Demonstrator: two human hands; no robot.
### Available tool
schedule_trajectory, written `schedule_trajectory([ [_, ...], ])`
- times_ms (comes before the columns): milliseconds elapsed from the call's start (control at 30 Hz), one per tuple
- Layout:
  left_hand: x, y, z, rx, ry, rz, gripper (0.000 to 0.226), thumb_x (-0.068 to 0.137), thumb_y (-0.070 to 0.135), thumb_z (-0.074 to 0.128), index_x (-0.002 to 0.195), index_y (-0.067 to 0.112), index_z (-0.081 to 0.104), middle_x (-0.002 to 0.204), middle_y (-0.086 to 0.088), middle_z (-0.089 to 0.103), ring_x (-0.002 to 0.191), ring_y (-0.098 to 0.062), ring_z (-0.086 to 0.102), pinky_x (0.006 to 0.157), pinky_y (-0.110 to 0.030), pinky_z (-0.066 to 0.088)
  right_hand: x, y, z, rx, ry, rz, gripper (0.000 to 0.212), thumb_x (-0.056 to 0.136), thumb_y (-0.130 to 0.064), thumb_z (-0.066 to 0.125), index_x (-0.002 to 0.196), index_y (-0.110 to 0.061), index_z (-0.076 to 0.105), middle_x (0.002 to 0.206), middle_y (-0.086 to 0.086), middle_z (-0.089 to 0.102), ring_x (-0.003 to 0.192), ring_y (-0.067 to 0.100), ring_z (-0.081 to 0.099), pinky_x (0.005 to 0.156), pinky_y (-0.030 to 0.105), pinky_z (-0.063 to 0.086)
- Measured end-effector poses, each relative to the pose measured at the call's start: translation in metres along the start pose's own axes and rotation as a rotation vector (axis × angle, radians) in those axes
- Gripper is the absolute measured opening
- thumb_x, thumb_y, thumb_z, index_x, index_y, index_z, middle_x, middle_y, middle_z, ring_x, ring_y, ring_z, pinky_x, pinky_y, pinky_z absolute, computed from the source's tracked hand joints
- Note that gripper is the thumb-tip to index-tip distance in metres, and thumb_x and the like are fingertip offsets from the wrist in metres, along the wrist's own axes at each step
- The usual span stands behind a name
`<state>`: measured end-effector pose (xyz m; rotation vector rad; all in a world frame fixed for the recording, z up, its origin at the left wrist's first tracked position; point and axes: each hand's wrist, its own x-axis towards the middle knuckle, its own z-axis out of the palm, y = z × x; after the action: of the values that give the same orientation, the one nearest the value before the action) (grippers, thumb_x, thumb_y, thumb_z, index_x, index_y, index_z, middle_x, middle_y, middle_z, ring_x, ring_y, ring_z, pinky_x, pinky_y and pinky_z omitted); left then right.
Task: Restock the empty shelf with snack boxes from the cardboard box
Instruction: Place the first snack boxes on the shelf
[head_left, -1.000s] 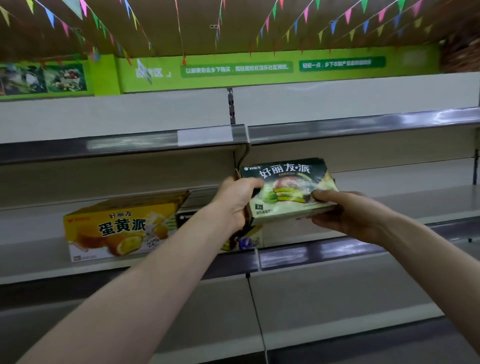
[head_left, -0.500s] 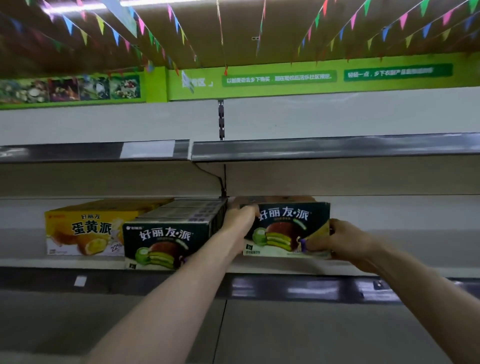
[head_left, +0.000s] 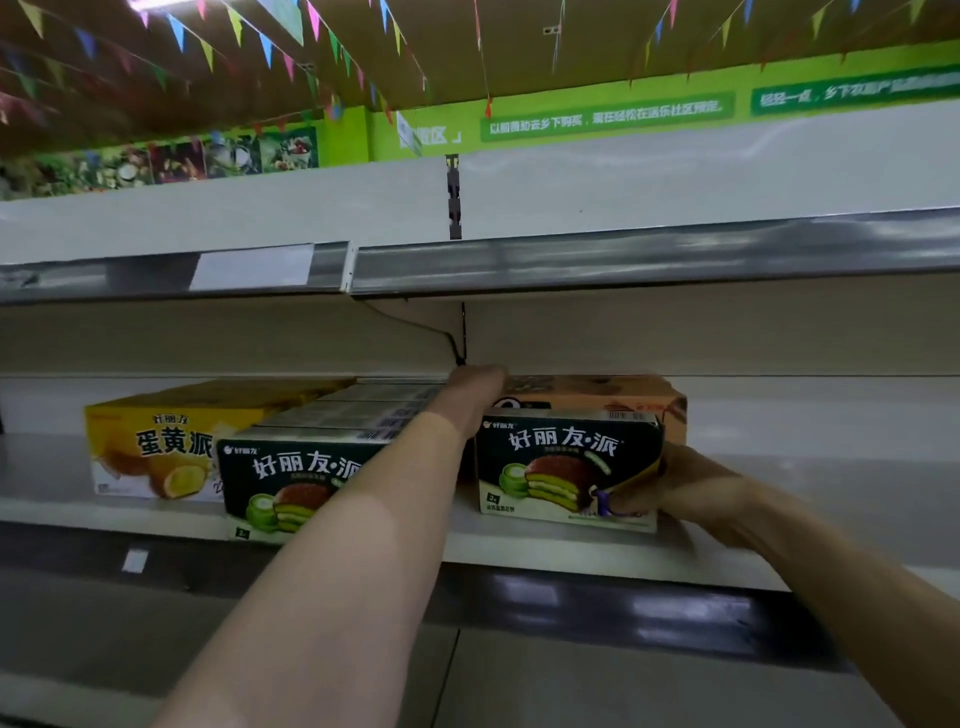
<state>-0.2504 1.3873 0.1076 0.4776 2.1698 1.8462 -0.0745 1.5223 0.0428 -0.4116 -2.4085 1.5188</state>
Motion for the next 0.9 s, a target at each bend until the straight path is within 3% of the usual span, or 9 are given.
schedule_trajectory([
  [100, 0.019, 0.003, 0.001, 0.098, -0.01, -0.006, 0.026, 0.094, 0.024, 0.056, 0.106, 0.001, 0.063, 0.107, -0.019, 0.07, 0.08, -0.027, 0.065, 0.082, -0.039, 0.054, 0.01, 0.0, -0.001, -0.029, -0.021, 0.004, 0.054, 0.065, -0.005, 0.085, 0.112, -0.023, 0.065, 0.108, 0.001, 0.071, 0.108, 0.021, 0.063, 0.102, 0.044, 0.046],
  [233, 0.037, 0.008, 0.0, 0.201, -0.082, -0.058, 0.028, 0.097, 0.029, 0.051, 0.087, 0.004, 0.06, 0.1, -0.017, 0.067, 0.074, -0.025, 0.058, 0.085, -0.035, 0.047, 0.015, -0.001, -0.003, -0.041, -0.023, 0.024, 0.044, 0.069, 0.003, 0.079, 0.104, -0.02, 0.065, 0.103, 0.002, 0.072, 0.101, 0.019, 0.064, 0.098, 0.036, 0.048],
  [333, 0.05, 0.005, 0.0, 0.211, -0.121, -0.079, 0.029, 0.098, 0.026, 0.051, 0.077, 0.007, 0.055, 0.08, -0.011, 0.059, 0.063, -0.019, 0.053, 0.07, -0.025, 0.046, 0.017, -0.001, -0.003, -0.036, -0.016, 0.027, 0.043, 0.07, 0.005, 0.078, 0.103, -0.02, 0.065, 0.103, 0.004, 0.071, 0.101, 0.019, 0.063, 0.094, 0.033, 0.049],
  [433, 0.061, 0.0, 0.004, 0.198, -0.141, -0.029, 0.024, 0.098, 0.011, 0.05, 0.074, 0.013, 0.047, 0.077, -0.003, 0.049, 0.063, -0.012, 0.048, 0.038, -0.011, 0.041, 0.018, -0.002, -0.004, -0.032, -0.012, 0.032, 0.044, 0.071, 0.007, 0.076, 0.102, -0.021, 0.064, 0.102, 0.003, 0.071, 0.099, 0.019, 0.064, 0.092, 0.032, 0.049],
  [467, 0.062, 0.0, 0.005, 0.203, -0.149, -0.022, 0.024, 0.098, 0.01, 0.05, 0.075, 0.013, 0.047, 0.078, -0.002, 0.05, 0.064, -0.011, 0.048, 0.036, -0.01, 0.041, 0.017, -0.002, -0.005, -0.03, -0.007, 0.034, 0.046, 0.07, 0.009, 0.075, 0.102, -0.022, 0.064, 0.101, 0.003, 0.071, 0.099, 0.019, 0.063, 0.094, 0.033, 0.049],
  [533, 0.06, 0.001, 0.011, 0.19, -0.208, -0.051, 0.019, 0.098, 0.014, 0.052, 0.08, 0.01, 0.052, 0.09, -0.009, 0.061, 0.074, -0.017, 0.056, 0.062, -0.014, 0.055, 0.014, -0.002, -0.008, -0.015, 0.001, 0.036, 0.048, 0.07, 0.011, 0.074, 0.103, -0.02, 0.063, 0.103, 0.004, 0.071, 0.1, 0.019, 0.063, 0.095, 0.034, 0.048],
  [600, 0.05, 0.004, 0.022, 0.197, -0.304, -0.129, 0.019, 0.097, 0.021, 0.055, 0.086, 0.005, 0.059, 0.101, -0.016, 0.066, 0.083, -0.026, 0.06, 0.095, -0.035, 0.052, 0.009, 0.0, -0.015, 0.017, 0.021, 0.038, 0.05, 0.069, 0.015, 0.072, 0.106, -0.017, 0.063, 0.103, 0.005, 0.07, 0.101, 0.02, 0.063, 0.094, 0.034, 0.049],
  [767, 0.038, 0.013, 0.066, 0.177, -0.426, -0.146, 0.018, 0.096, 0.015, 0.055, 0.083, 0.004, 0.059, 0.077, -0.011, 0.062, 0.064, -0.021, 0.057, 0.065, -0.032, 0.05, -0.009, 0.011, -0.046, 0.062, 0.091, 0.073, 0.051, 0.067, 0.019, 0.07, 0.105, -0.014, 0.062, 0.108, 0.011, 0.068, 0.109, 0.027, 0.06, 0.102, 0.042, 0.045],
  [900, 0.033, 0.019, 0.095, 0.223, -0.48, -0.142, 0.018, 0.096, 0.015, 0.054, 0.082, 0.004, 0.057, 0.075, -0.011, 0.061, 0.064, -0.021, 0.057, 0.065, -0.032, 0.048, -0.02, 0.021, -0.067, 0.061, 0.146, 0.106, 0.051, 0.067, 0.02, 0.068, 0.104, -0.014, 0.062, 0.113, 0.012, 0.067, 0.113, 0.028, 0.057, 0.108, 0.048, 0.039],
])
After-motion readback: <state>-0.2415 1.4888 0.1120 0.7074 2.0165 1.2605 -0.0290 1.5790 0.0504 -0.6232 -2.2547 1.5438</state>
